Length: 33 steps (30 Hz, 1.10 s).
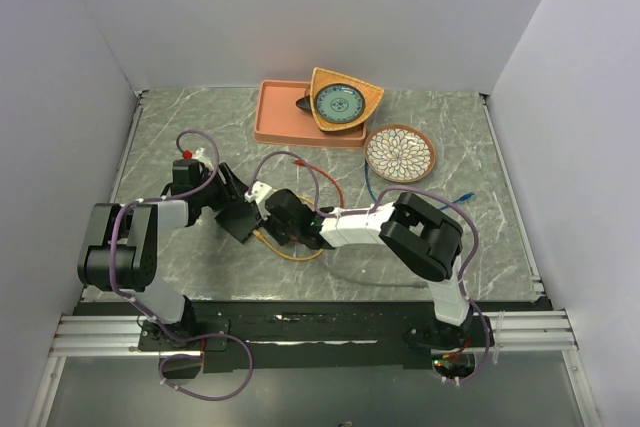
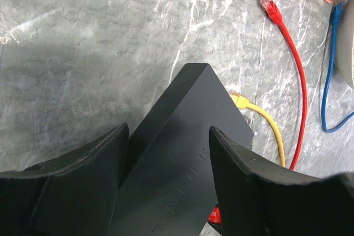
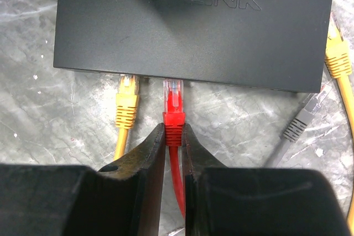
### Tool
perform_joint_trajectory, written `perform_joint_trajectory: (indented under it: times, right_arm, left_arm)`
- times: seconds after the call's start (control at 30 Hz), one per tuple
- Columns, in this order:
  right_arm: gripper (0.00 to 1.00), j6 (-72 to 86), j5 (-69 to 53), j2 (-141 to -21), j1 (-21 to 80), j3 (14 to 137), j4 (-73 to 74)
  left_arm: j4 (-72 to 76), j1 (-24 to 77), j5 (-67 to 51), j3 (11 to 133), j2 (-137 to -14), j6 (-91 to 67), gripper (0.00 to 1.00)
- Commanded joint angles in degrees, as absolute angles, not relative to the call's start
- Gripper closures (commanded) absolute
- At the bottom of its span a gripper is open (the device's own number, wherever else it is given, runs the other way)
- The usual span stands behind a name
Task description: Insert the plug into the switch port
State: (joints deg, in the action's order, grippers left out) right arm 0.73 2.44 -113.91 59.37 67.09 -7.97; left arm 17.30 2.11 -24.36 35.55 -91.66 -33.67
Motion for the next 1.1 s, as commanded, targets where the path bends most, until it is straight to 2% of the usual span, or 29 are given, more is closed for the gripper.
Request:
perform_joint_trajectory:
  times: [0.0,0.53,1.07]
  right_arm:
    - [1.00,3.16,3.34,-113.90,59.68,69.07,-14.07]
    - [1.00,5.97,0.97,-116.54,59.50,75.14,-12.30]
    - [1.00,15.98,3.26,-117.07,58.36,79.36,-8.27]
  left_arm:
    - [15.47,3.08,-28.73,33.58,-93.16,-34.89,0.35]
    - [17.58,3.43,-30.41,32.52,-94.74,-37.00,0.39]
    - [15.73,4.04,-29.71,33.05,-94.22,-37.09,0.41]
